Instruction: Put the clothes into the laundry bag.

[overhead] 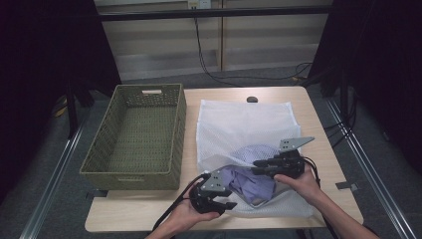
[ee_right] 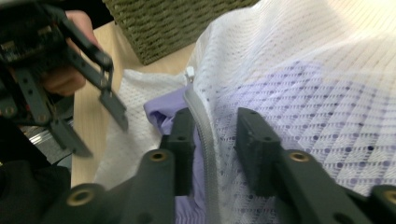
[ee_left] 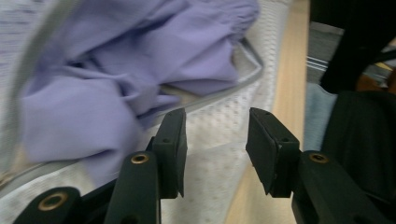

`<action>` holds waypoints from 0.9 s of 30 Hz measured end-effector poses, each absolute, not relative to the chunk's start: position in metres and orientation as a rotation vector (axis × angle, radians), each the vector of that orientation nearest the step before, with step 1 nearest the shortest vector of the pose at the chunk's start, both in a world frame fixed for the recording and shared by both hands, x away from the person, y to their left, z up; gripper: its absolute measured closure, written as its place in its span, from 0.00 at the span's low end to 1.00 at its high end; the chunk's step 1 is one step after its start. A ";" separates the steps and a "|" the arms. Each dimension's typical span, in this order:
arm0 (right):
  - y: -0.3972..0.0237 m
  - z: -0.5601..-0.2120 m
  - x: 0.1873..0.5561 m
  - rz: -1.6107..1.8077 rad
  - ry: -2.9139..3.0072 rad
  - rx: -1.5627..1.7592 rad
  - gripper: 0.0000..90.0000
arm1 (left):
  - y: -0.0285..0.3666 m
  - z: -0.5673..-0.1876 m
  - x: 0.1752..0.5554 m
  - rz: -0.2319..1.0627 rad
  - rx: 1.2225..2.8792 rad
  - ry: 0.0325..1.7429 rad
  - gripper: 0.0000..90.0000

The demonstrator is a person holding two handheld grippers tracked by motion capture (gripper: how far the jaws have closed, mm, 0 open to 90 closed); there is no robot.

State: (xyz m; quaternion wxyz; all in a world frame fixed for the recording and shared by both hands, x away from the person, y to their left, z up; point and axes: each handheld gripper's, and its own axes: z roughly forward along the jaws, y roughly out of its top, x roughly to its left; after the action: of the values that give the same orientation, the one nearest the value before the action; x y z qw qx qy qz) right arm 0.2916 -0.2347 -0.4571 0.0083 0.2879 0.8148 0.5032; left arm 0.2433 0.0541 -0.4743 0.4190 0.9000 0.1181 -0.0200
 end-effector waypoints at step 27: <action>-0.229 -0.456 0.235 1.599 2.682 0.725 0.90 | 0.015 -0.493 0.227 -0.081 2.376 0.160 0.79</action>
State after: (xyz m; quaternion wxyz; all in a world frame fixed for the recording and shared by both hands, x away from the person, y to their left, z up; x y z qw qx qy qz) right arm 0.2351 -0.2289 -0.4556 -0.0321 0.2261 0.8362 0.4987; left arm 0.2270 0.0147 -0.4929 0.3705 0.9262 0.0625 -0.0316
